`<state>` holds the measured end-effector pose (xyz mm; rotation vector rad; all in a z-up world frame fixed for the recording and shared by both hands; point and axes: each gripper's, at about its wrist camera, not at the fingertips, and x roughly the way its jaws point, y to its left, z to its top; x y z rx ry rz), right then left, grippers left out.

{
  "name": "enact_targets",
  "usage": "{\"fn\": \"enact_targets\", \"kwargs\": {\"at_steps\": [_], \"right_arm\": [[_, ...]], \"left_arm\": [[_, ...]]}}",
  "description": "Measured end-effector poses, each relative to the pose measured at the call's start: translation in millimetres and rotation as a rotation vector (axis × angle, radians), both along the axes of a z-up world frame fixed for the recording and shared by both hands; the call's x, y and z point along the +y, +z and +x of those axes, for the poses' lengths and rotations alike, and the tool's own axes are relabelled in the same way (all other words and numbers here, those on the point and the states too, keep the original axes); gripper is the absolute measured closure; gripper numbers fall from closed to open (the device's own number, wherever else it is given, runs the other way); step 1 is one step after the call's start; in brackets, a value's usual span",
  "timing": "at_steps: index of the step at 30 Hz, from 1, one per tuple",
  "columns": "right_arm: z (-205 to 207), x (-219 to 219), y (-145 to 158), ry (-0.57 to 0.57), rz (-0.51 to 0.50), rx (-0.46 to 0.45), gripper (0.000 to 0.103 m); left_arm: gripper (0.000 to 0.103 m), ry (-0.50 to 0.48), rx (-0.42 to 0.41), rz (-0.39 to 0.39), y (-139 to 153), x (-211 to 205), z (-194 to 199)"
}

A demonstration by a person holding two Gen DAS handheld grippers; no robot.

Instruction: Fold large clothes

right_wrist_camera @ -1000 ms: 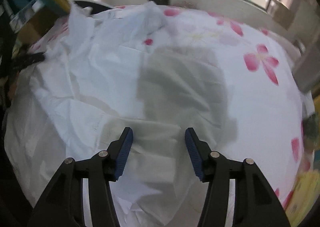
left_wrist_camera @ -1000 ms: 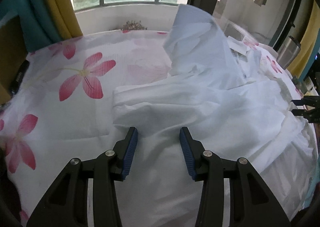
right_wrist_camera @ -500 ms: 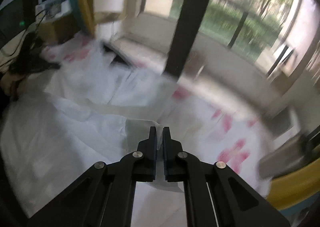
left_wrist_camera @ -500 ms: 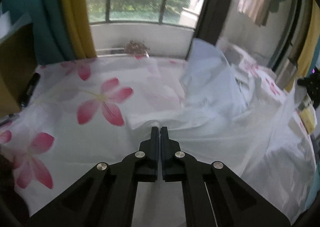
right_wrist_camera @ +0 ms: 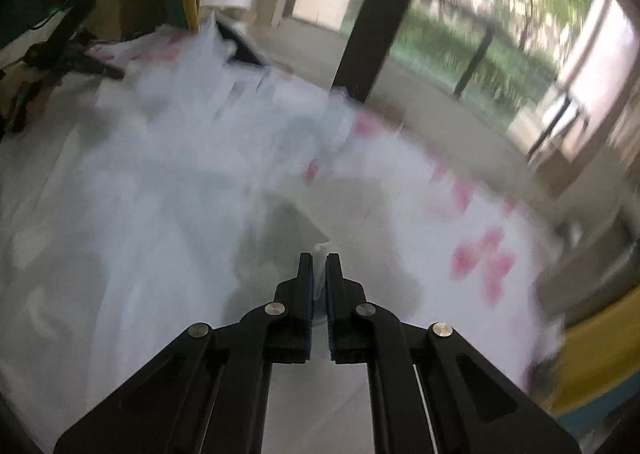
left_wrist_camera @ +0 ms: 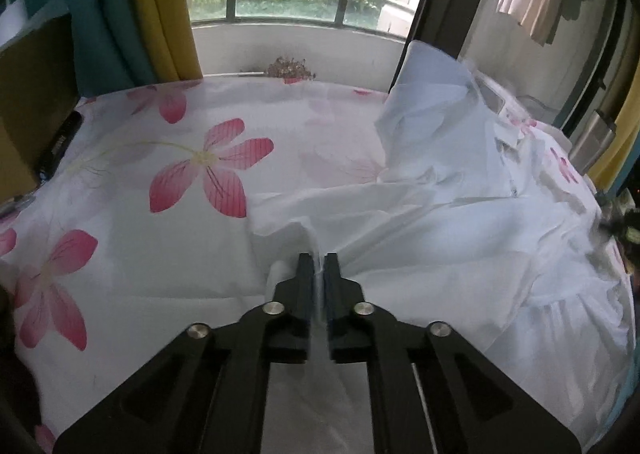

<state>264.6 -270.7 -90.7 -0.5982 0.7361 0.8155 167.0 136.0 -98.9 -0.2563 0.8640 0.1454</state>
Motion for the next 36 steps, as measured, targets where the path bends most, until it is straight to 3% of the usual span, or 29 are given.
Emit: {"fn": "enact_targets", "kwargs": {"at_steps": [1,2,3,11,14,16,17,18,19,20,27,30,33,36], "right_arm": [[-5.8,-4.6,-5.9,0.002,0.009,0.040,0.097],[-11.5,-8.8,-8.6,0.002,0.019,0.062,0.097],[-18.2,-12.9,-10.4,0.003,0.034,0.083,0.097],[-42.6,-28.8,-8.5,0.010,0.109,0.185,0.089],[-52.0,-36.2,-10.3,0.008,0.138,0.226,0.086],[-56.0,-41.4,-9.6,-0.004,0.150,0.237,0.085],[-57.0,-44.0,-8.7,-0.011,0.160,0.242,0.085],[-57.7,-46.6,-7.7,-0.017,0.171,0.252,0.085],[-58.6,-47.9,-7.8,-0.019,0.174,0.260,0.085],[-60.2,-48.5,-8.0,-0.017,0.173,0.267,0.085],[-67.5,-52.0,-11.9,0.011,0.148,0.318,0.085],[-58.7,-58.2,-3.1,-0.008,0.160,0.289,0.084],[-40.5,-56.2,3.7,-0.061,0.115,0.220,0.077],[-27.1,-50.2,9.6,-0.073,0.145,0.197,0.073]], "left_arm": [[0.079,0.000,-0.005,-0.001,3.7,-1.1,-3.0],[0.065,-0.001,-0.014,-0.005,8.6,-2.6,-7.9],[0.059,-0.005,-0.026,-0.014,13.4,-4.4,-13.9],[0.059,-0.111,0.015,-0.034,9.4,-30.1,-46.0],[0.059,-0.141,0.057,-0.008,-6.1,-38.9,-50.0],[0.059,-0.158,0.043,0.024,-6.8,-41.6,-51.7],[0.061,-0.164,0.042,0.033,-6.3,-42.1,-52.1],[0.080,-0.169,0.037,0.044,-4.9,-42.0,-52.7],[0.091,-0.169,0.039,0.051,-4.7,-40.7,-52.4],[0.096,-0.168,0.038,0.053,-3.7,-39.2,-54.2],[0.100,-0.134,0.038,0.093,4.6,-15.7,-85.4],[0.099,-0.128,0.043,0.089,9.3,-9.3,-94.2],[0.099,-0.103,0.031,0.074,16.1,-6.0,-95.8],[0.098,-0.060,-0.015,0.043,26.1,-1.5,-94.9]]}}
